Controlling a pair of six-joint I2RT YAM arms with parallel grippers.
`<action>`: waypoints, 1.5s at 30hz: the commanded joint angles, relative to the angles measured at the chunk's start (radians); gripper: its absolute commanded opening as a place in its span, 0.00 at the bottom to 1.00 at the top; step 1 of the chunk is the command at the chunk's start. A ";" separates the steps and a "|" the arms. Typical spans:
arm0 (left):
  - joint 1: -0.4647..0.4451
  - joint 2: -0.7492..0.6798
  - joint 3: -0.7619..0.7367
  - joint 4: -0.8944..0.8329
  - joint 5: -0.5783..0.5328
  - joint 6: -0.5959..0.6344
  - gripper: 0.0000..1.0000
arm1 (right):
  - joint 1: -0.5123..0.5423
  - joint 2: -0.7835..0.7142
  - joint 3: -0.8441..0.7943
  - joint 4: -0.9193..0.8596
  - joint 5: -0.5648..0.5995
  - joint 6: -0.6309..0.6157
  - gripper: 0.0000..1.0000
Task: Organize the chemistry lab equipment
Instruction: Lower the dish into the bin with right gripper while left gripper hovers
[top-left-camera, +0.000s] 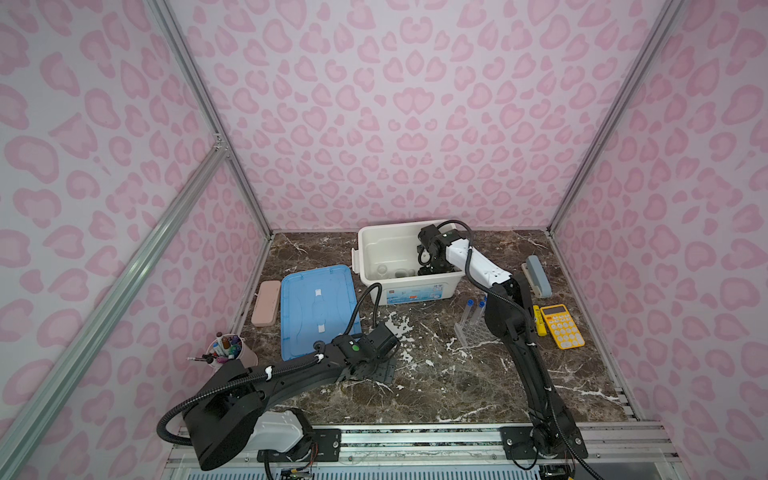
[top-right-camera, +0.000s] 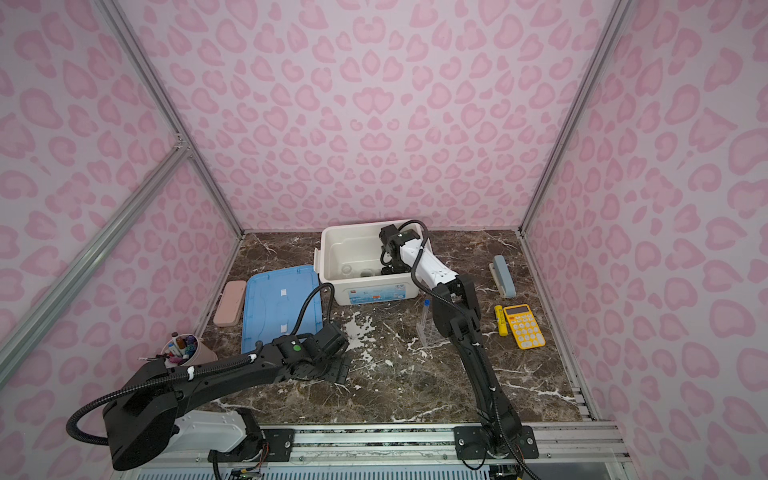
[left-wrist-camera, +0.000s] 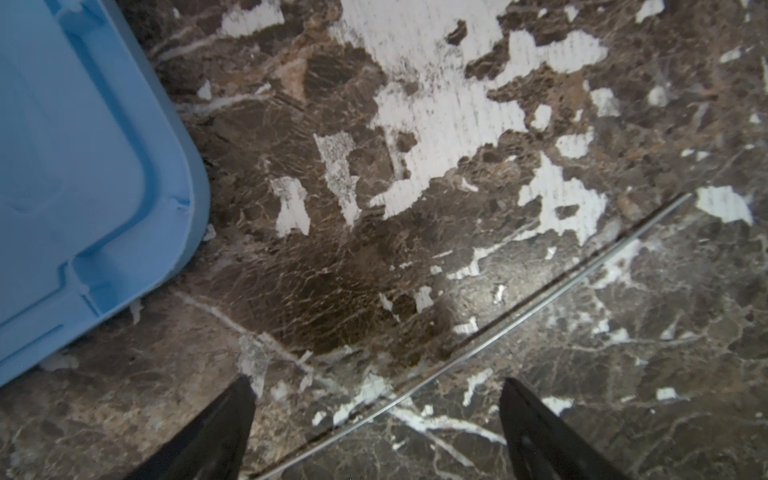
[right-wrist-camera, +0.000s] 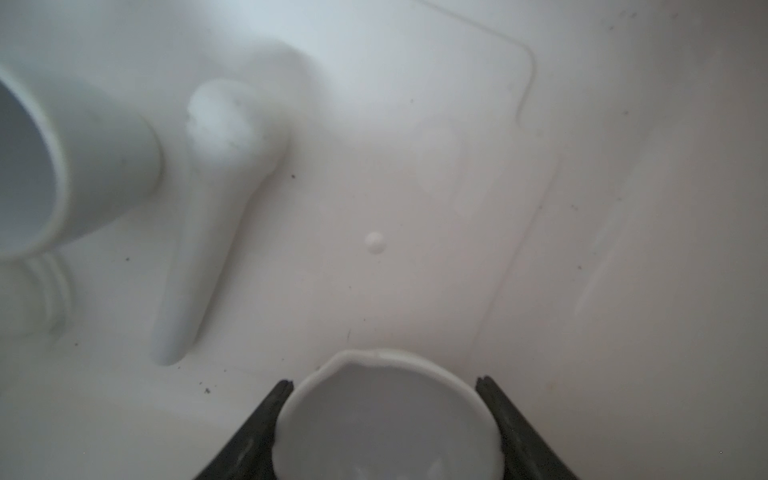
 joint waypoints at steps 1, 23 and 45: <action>0.000 0.004 -0.006 0.013 -0.003 -0.013 0.94 | -0.004 0.020 0.004 -0.013 -0.009 0.011 0.62; -0.002 0.047 -0.013 0.029 0.042 0.014 0.85 | -0.007 0.022 -0.036 -0.006 -0.004 0.013 0.68; -0.012 0.101 -0.004 0.034 0.103 0.060 0.72 | -0.018 -0.005 -0.038 0.006 -0.032 0.004 0.84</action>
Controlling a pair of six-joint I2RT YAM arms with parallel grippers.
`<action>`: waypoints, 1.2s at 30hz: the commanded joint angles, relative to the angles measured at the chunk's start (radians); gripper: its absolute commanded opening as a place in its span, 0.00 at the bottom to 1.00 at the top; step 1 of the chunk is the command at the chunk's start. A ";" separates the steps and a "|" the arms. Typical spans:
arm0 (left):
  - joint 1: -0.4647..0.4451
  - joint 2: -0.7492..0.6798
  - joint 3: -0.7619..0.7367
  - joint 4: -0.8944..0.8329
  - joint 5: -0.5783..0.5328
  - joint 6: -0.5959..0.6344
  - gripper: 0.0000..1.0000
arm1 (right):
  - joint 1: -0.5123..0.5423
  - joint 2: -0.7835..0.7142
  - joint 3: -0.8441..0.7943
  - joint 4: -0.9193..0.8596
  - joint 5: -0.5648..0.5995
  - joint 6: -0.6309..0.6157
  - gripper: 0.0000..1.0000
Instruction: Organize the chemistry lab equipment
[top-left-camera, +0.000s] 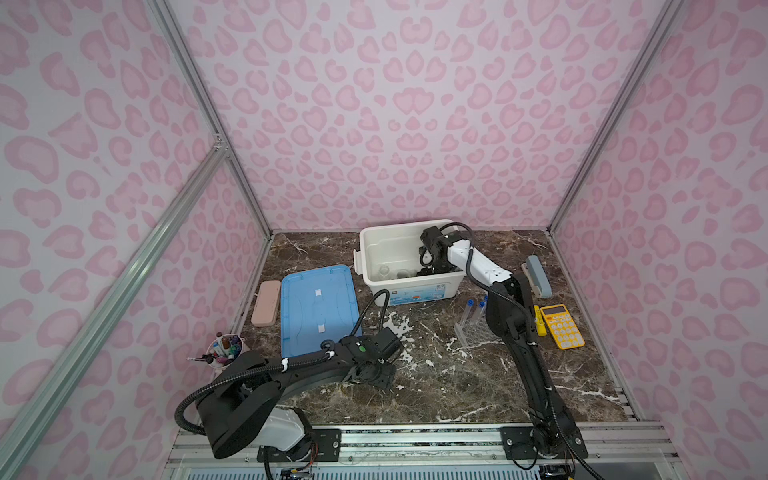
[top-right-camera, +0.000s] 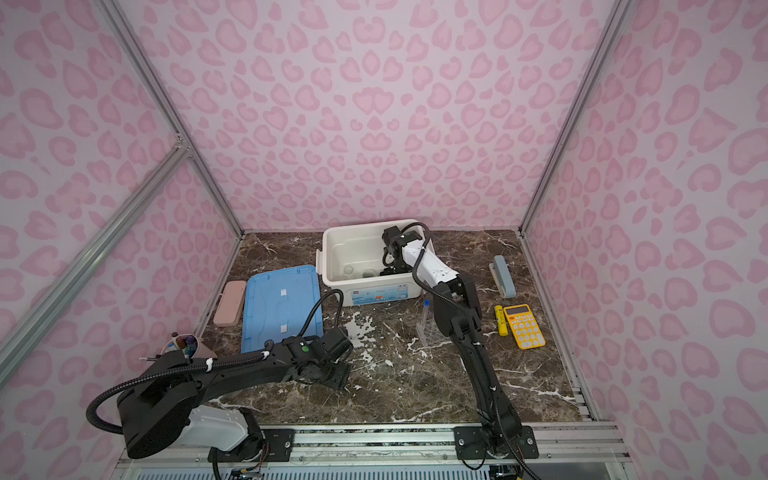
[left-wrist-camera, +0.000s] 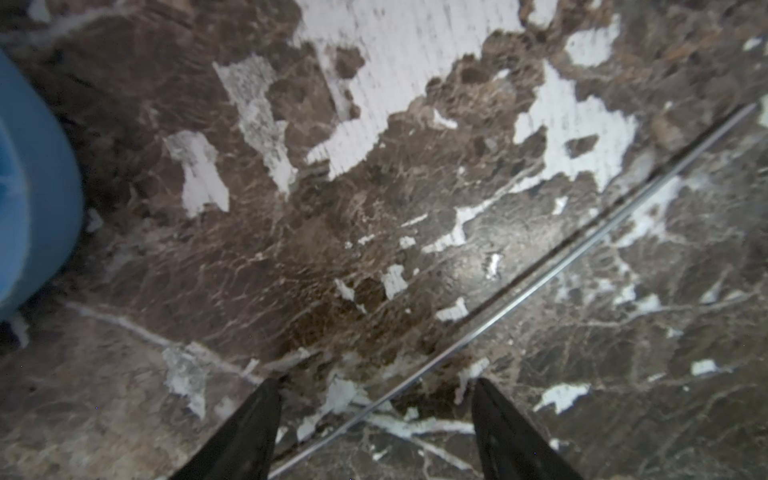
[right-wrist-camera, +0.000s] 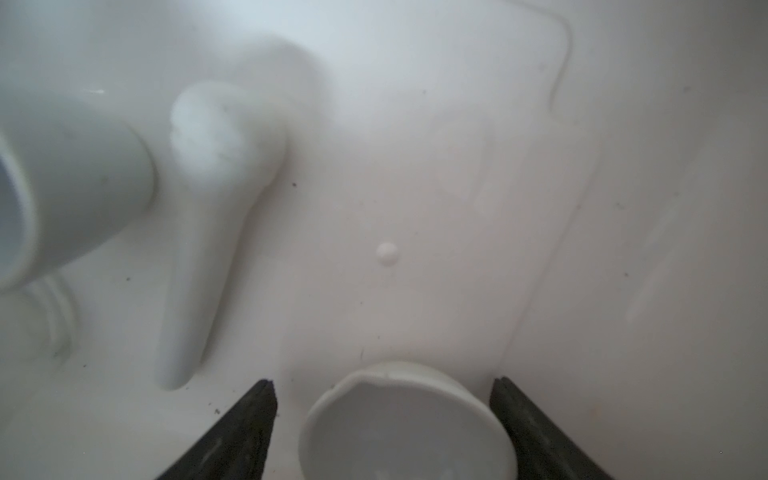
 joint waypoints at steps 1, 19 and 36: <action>-0.002 0.020 0.011 0.005 0.020 0.005 0.70 | -0.001 -0.004 -0.007 -0.015 0.004 -0.009 0.84; -0.009 0.066 0.008 0.019 0.046 0.011 0.50 | -0.007 -0.078 -0.008 0.037 -0.061 0.023 0.85; -0.010 0.151 0.026 0.068 0.080 0.037 0.32 | -0.011 -0.172 -0.010 0.062 -0.111 0.040 0.85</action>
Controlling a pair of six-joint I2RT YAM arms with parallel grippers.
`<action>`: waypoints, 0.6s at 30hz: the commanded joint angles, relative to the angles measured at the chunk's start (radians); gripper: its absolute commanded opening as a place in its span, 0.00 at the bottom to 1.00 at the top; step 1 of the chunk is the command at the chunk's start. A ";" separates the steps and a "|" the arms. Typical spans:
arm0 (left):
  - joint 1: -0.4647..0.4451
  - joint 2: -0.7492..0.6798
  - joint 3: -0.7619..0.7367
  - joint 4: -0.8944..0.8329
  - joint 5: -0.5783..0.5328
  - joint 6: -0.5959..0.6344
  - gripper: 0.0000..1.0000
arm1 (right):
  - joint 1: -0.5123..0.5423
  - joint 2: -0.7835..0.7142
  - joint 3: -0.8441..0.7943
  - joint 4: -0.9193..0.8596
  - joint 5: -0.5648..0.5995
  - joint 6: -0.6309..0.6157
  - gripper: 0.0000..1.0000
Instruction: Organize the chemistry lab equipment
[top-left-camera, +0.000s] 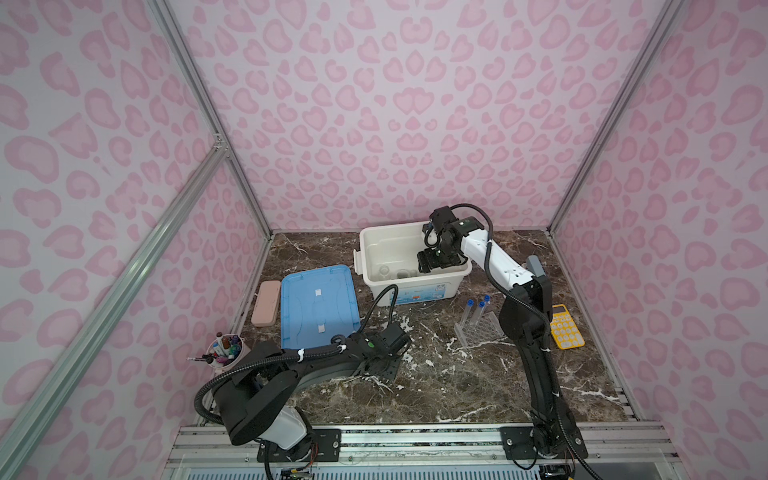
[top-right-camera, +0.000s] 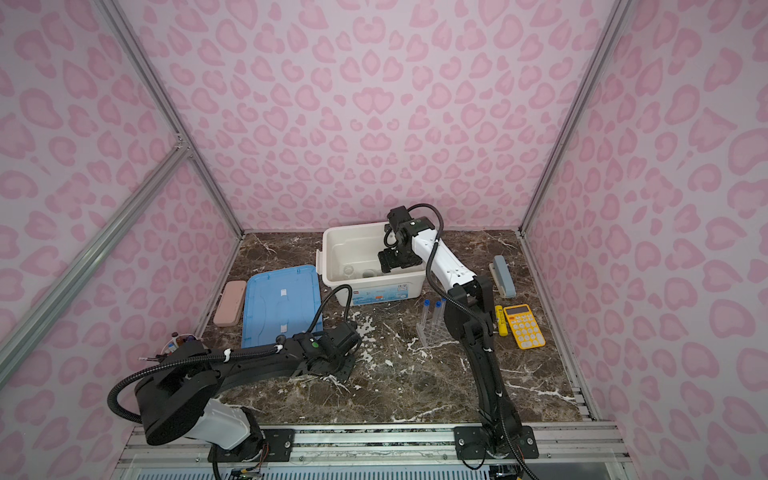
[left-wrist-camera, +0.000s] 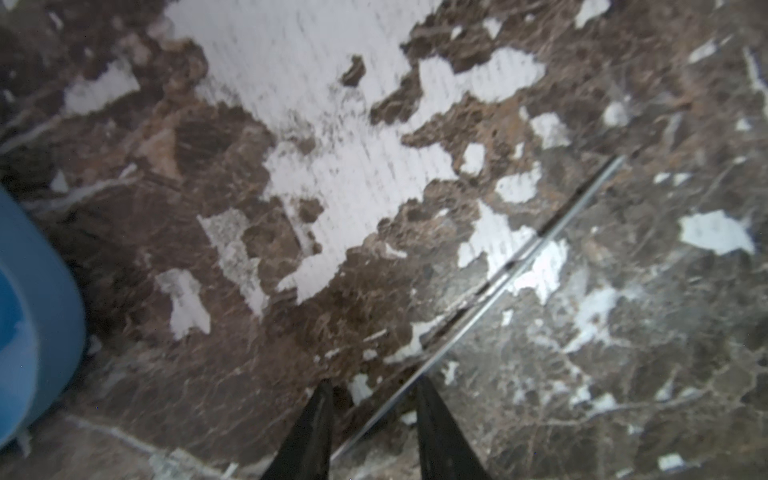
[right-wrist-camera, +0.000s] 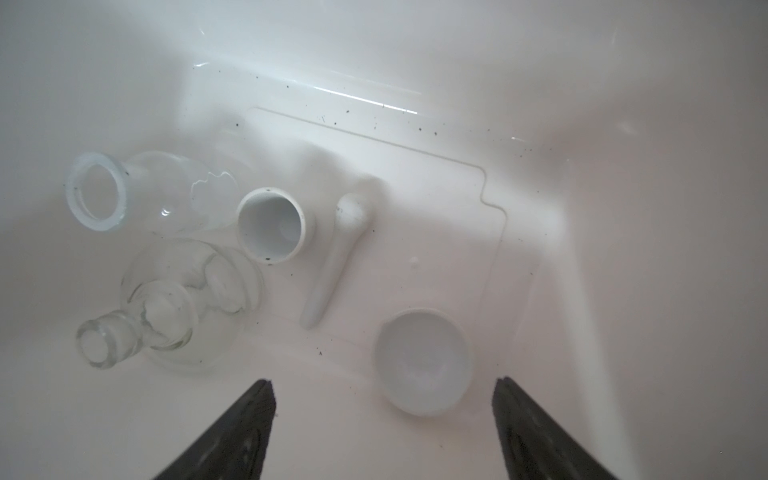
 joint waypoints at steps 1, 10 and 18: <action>0.000 0.044 -0.013 -0.061 0.120 0.000 0.32 | 0.001 -0.008 -0.005 0.007 -0.017 0.011 0.85; 0.000 0.106 0.023 -0.043 0.138 0.030 0.22 | 0.001 -0.046 -0.037 0.026 -0.026 0.014 0.85; 0.000 0.168 0.078 -0.031 0.150 0.066 0.18 | 0.000 -0.128 -0.069 0.057 -0.058 0.029 0.85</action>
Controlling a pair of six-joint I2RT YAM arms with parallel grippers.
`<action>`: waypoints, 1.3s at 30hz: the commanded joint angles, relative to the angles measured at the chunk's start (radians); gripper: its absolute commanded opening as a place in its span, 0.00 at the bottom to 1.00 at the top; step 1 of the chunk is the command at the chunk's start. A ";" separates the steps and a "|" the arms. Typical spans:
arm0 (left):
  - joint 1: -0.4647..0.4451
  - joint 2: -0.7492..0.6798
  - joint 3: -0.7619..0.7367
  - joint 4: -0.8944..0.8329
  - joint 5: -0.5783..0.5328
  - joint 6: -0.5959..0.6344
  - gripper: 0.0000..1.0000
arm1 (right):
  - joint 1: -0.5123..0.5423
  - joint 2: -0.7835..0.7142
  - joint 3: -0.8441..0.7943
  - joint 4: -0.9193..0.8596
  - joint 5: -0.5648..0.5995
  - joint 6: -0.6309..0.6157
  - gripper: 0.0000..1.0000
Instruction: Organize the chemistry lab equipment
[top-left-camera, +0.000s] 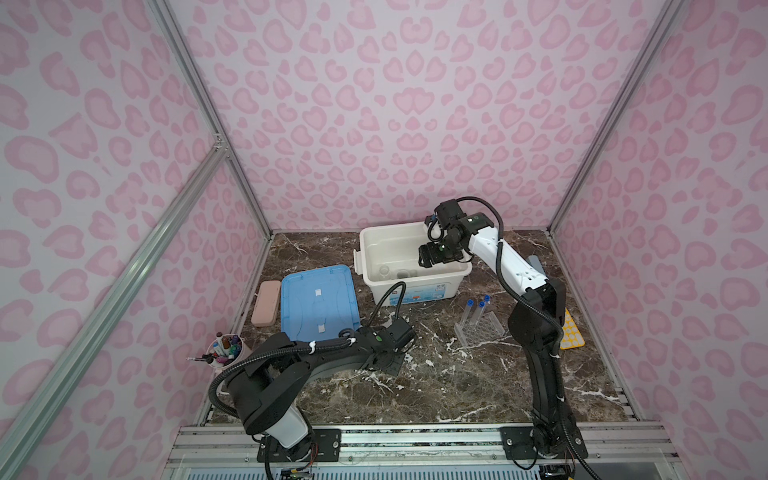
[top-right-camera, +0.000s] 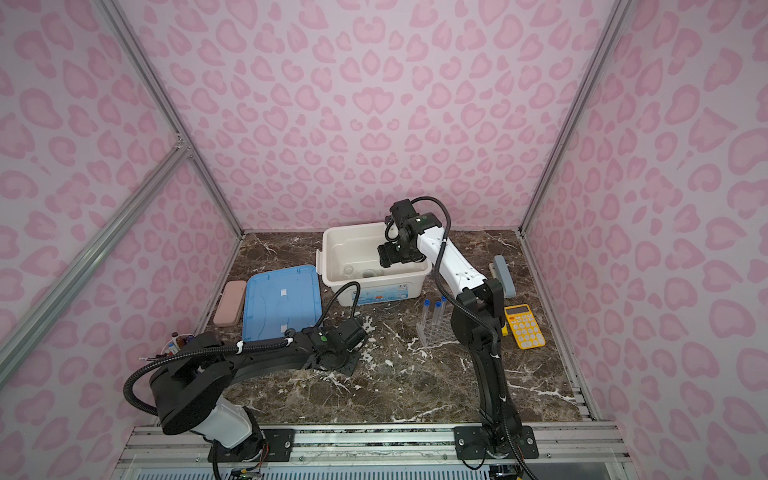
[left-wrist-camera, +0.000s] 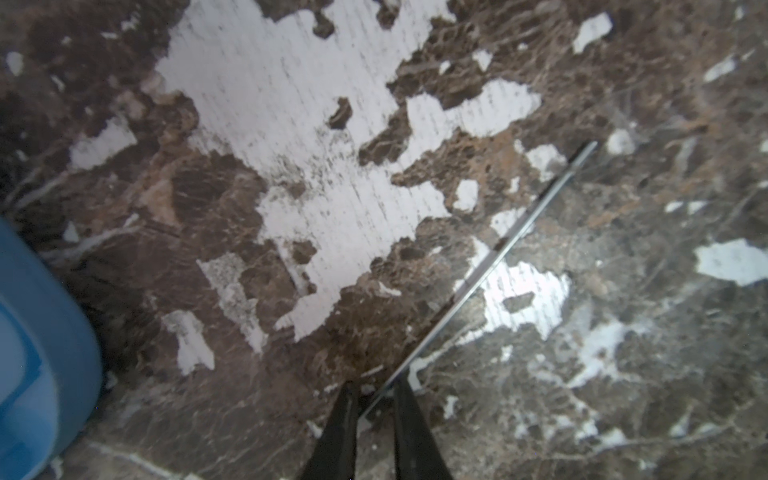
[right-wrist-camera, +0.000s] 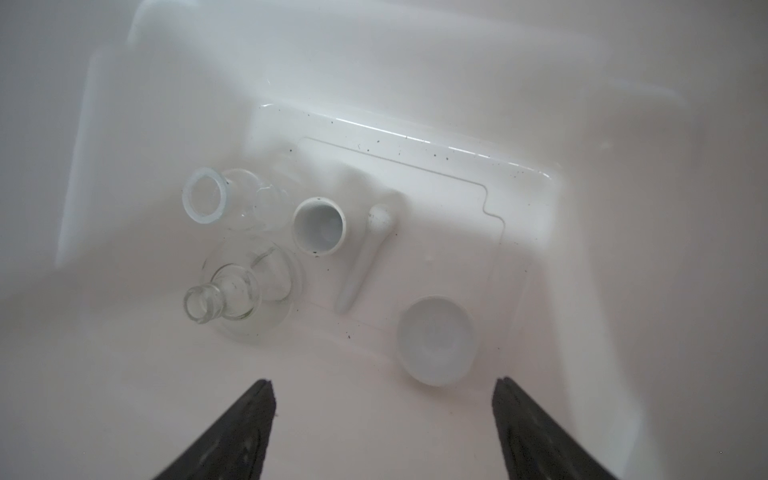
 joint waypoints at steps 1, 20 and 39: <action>0.000 0.087 -0.001 0.027 0.173 0.022 0.18 | 0.000 -0.015 -0.010 0.026 -0.027 0.021 0.85; 0.000 0.202 0.170 0.017 0.181 0.089 0.14 | -0.008 -0.093 -0.071 0.065 -0.045 0.033 0.84; 0.000 0.257 0.306 -0.031 0.133 0.115 0.08 | -0.017 -0.147 -0.139 0.093 -0.048 0.035 0.84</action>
